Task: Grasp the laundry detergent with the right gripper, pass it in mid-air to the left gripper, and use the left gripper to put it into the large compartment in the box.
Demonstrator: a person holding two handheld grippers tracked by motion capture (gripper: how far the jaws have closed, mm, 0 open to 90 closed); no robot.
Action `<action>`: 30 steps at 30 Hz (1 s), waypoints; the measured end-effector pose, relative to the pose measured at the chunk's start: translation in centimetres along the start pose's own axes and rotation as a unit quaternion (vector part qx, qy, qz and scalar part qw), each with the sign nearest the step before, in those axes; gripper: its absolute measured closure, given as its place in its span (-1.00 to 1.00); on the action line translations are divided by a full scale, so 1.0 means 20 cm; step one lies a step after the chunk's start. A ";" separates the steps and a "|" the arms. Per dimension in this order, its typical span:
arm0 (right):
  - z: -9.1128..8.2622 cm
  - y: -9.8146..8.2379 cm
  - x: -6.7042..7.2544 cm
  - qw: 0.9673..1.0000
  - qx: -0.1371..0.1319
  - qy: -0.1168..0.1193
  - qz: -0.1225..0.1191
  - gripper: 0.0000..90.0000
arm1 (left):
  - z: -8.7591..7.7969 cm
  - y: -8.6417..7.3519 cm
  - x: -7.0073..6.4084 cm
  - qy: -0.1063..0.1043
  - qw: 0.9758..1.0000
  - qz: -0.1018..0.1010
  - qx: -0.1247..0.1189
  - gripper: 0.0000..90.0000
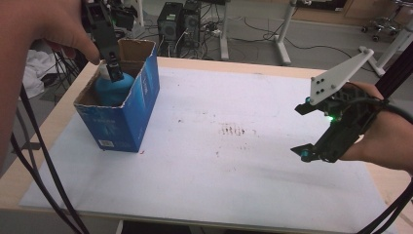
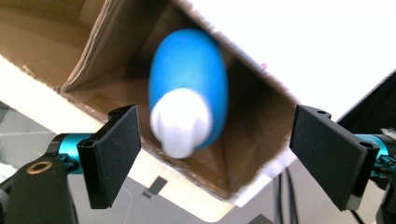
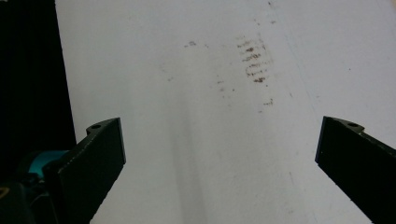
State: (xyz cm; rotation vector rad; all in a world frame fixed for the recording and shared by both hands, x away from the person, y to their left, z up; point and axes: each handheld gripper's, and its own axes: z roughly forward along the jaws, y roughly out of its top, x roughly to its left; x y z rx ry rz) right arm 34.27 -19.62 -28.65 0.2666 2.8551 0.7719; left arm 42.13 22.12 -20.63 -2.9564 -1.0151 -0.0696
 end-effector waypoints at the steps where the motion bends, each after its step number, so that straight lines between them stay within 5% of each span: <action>1: -0.01 0.00 -0.01 1.000 0.004 0.001 -0.001 -0.98 | -0.02 0.01 -0.02 0.000 1.000 0.005 -0.004 -0.63; 5: -0.04 0.02 -0.06 1.000 0.021 0.005 -0.014 -0.98 | -0.07 0.06 -0.09 -0.007 0.999 0.040 -0.008 -0.64; 11: -0.06 0.04 -0.11 0.997 0.063 0.017 -0.029 -0.98 | -0.07 0.15 -0.20 -0.011 0.994 0.105 -0.007 -0.76; 23: -0.09 0.03 -0.19 0.991 0.127 0.035 -0.038 -0.98 | 0.02 0.30 -0.32 -0.038 0.985 0.168 0.004 -0.96; 25: -0.09 0.02 -0.22 0.986 0.159 0.036 -0.036 -0.98 | 0.06 0.33 -0.35 -0.050 0.982 0.182 0.004 -0.96; 30: -0.10 0.01 -0.26 0.983 0.178 0.037 -0.027 -0.98 | 0.13 0.37 -0.37 -0.064 0.977 0.202 0.007 -0.96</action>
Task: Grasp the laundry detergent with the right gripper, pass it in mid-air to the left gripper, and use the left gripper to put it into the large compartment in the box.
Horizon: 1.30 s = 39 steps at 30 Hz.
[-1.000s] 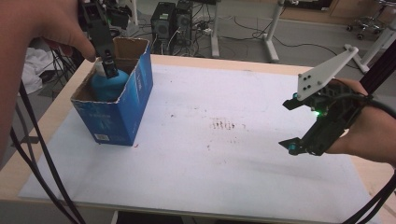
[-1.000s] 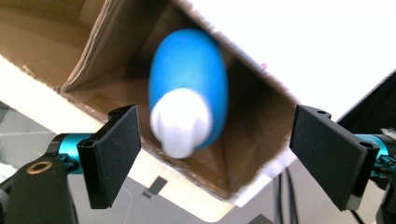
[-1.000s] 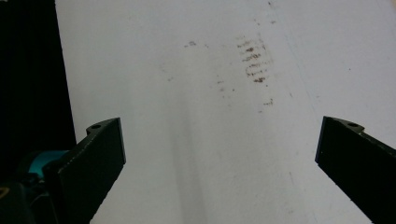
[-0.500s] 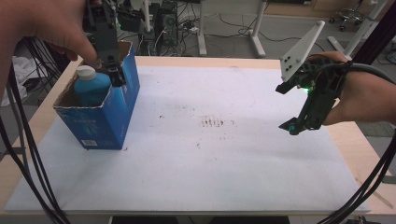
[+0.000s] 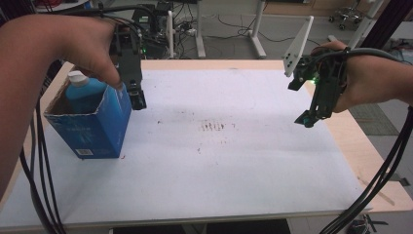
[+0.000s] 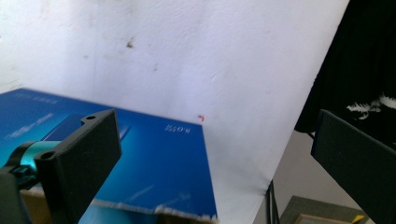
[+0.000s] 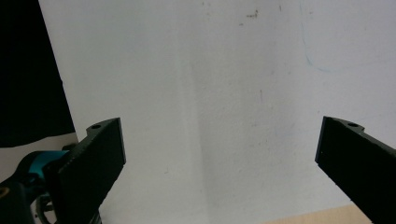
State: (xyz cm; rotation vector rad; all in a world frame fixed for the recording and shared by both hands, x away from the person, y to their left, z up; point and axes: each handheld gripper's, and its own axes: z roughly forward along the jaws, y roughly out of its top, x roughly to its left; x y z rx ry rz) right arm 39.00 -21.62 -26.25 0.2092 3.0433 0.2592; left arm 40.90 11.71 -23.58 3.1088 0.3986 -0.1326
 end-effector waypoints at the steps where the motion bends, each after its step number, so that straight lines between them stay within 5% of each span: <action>1: 0.00 -0.01 -0.01 1.000 0.003 0.000 0.004 -0.98 | 0.01 0.01 0.00 -0.001 1.000 0.006 -0.001 -0.96; 10: 0.03 -0.05 -0.05 1.000 0.020 0.010 0.010 -0.98 | 0.03 0.03 0.01 -0.022 0.999 0.015 -0.031 -0.96; 19: 0.06 0.00 -0.06 0.999 0.028 0.015 -0.006 -0.98 | 0.05 0.06 0.03 -0.022 1.000 0.017 -0.009 -0.96; 39: 0.08 0.03 -0.04 0.999 0.030 0.018 -0.010 -0.98 | 0.06 0.08 0.02 -0.030 0.999 0.023 -0.003 -0.96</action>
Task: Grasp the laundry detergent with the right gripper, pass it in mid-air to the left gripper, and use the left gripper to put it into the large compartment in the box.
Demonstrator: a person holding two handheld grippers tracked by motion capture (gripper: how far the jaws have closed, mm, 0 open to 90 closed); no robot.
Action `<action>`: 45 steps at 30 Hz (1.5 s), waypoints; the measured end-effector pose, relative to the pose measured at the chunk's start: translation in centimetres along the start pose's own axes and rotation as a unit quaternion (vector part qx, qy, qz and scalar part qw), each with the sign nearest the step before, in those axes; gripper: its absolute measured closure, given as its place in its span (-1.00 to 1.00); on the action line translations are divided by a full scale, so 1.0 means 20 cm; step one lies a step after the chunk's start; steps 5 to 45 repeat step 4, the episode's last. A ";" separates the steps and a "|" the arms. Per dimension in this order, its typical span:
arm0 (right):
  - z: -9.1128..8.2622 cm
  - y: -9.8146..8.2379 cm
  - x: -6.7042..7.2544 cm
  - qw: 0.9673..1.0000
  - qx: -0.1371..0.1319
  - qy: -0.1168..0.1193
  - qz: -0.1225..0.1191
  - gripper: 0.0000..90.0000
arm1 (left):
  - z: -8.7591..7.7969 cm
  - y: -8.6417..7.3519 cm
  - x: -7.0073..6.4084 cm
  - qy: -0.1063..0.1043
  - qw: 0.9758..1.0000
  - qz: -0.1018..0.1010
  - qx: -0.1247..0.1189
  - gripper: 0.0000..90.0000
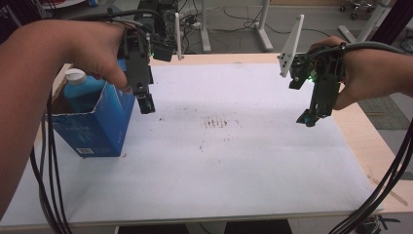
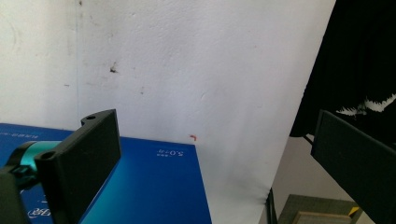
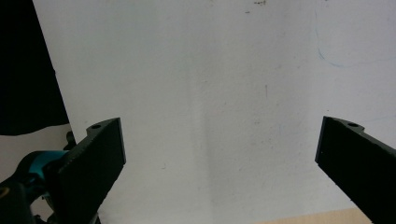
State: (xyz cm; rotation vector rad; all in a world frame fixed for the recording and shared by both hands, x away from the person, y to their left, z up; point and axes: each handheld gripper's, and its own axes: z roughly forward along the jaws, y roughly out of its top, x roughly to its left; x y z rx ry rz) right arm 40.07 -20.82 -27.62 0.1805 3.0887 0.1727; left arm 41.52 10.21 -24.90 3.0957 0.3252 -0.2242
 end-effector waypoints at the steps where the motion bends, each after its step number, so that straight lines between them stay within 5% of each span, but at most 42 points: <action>1: 0.00 0.00 0.00 1.000 0.000 0.000 0.000 -0.98 | 0.00 0.00 0.00 0.000 1.000 0.000 0.000 -0.96; 45: 0.00 0.01 0.01 1.000 -0.003 0.000 -0.002 -0.98 | 0.01 0.00 -0.01 -0.004 1.000 -0.002 -0.001 -0.96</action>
